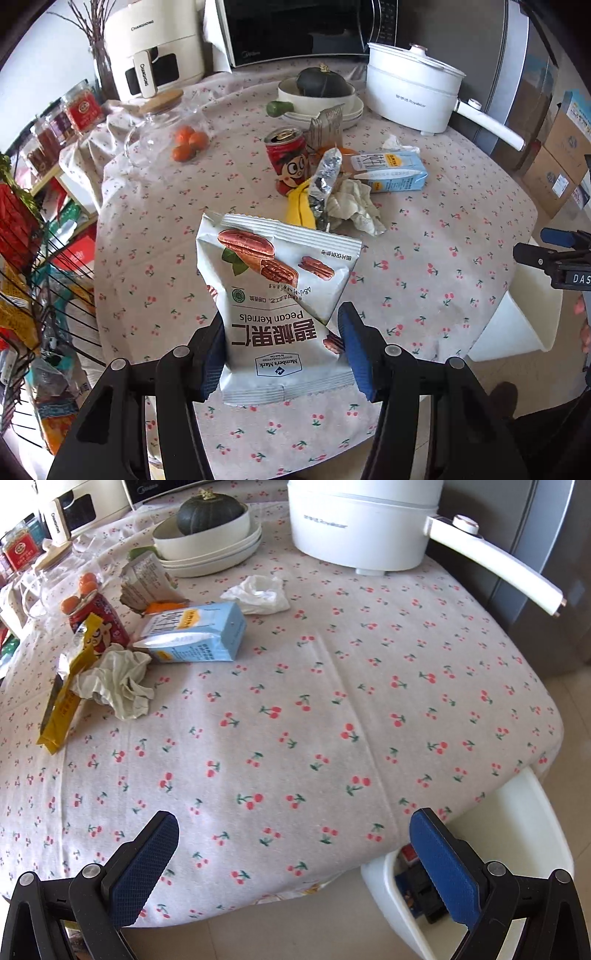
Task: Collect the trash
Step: 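Grasp the white pecan-kernels bag with the left tool while the right tool grasps crumpled paper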
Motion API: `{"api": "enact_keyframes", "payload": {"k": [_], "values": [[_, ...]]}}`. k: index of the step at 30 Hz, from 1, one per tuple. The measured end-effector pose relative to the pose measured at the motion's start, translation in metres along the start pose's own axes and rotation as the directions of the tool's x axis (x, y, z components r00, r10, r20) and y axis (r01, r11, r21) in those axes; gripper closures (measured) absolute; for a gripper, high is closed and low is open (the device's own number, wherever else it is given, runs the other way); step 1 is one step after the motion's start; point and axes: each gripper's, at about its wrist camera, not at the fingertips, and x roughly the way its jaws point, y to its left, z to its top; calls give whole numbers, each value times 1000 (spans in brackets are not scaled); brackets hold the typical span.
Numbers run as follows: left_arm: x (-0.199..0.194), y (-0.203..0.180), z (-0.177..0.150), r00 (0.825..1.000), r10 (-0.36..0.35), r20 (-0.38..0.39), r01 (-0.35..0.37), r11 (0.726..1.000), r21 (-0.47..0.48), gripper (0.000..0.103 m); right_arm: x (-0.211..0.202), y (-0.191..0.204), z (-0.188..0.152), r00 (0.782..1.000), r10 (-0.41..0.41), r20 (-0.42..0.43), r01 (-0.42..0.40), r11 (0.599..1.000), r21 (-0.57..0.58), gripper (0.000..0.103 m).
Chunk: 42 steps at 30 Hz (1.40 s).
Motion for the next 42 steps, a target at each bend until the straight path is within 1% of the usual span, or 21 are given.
{"api": "enact_keyframes", "payload": {"k": [2, 5, 8, 11, 14, 18, 21, 28, 29, 31, 33, 34, 35, 36, 39, 42], "values": [[1, 16, -3, 1000, 4, 2, -4, 1000, -25, 43, 2, 14, 5, 1000, 15, 8, -15, 1000, -6, 0], [6, 36, -2, 999, -44, -13, 42, 995, -94, 43, 9, 33, 15, 998, 55, 16, -55, 998, -3, 0], [5, 44, 2, 998, -60, -4, 59, 991, -118, 43, 23, 51, 27, 995, 98, 11, -98, 995, 5, 0], [6, 50, 6, 997, -79, 2, 79, 988, -133, 43, 45, 70, 41, 988, 157, -3, -157, 988, 16, 0], [10, 55, 10, 995, -100, -1, 99, 983, -152, 43, 60, 93, 53, 976, 216, 14, -215, 976, -32, 1], [16, 62, 15, 993, -118, -5, 115, 977, -179, 43, 80, 125, 62, 974, 225, 9, -221, 965, -144, 4], [19, 68, 17, 991, -130, -8, 126, 971, -202, 43, 96, 136, 69, 974, 227, -2, -224, 959, -171, 7], [27, 76, 18, 991, -134, -24, 125, 965, -231, 43, 121, 160, 77, 968, 250, -15, -247, 942, -228, 8], [28, 77, 18, 991, -132, -27, 122, 964, -235, 43, 123, 162, 78, 968, 250, -17, -247, 942, -228, 10], [31, 79, 17, 991, -129, -32, 118, 964, -240, 43, 127, 164, 79, 969, 247, -13, -243, 942, -232, 18], [32, 79, 17, 991, -126, -36, 114, 964, -240, 43, 129, 163, 81, 969, 246, -3, -240, 944, -226, 31], [33, 78, 17, 991, -126, -37, 113, 965, -238, 43, 129, 161, 81, 968, 249, 1, -243, 945, -217, 34], [33, 77, 17, 991, -125, -38, 113, 965, -236, 43, 129, 158, 82, 967, 254, 4, -248, 947, -206, 42], [33, 77, 17, 991, -125, -37, 113, 966, -233, 43, 127, 155, 82, 965, 264, 7, -257, 946, -197, 48], [31, 73, 17, 992, -125, -34, 115, 968, -222, 43, 118, 146, 79, 959, 283, 25, -273, 943, -188, 55], [30, 67, 17, 992, -126, -32, 116, 972, -205, 43, 108, 137, 74, 963, 266, 37, -254, 946, -201, 57]]}}
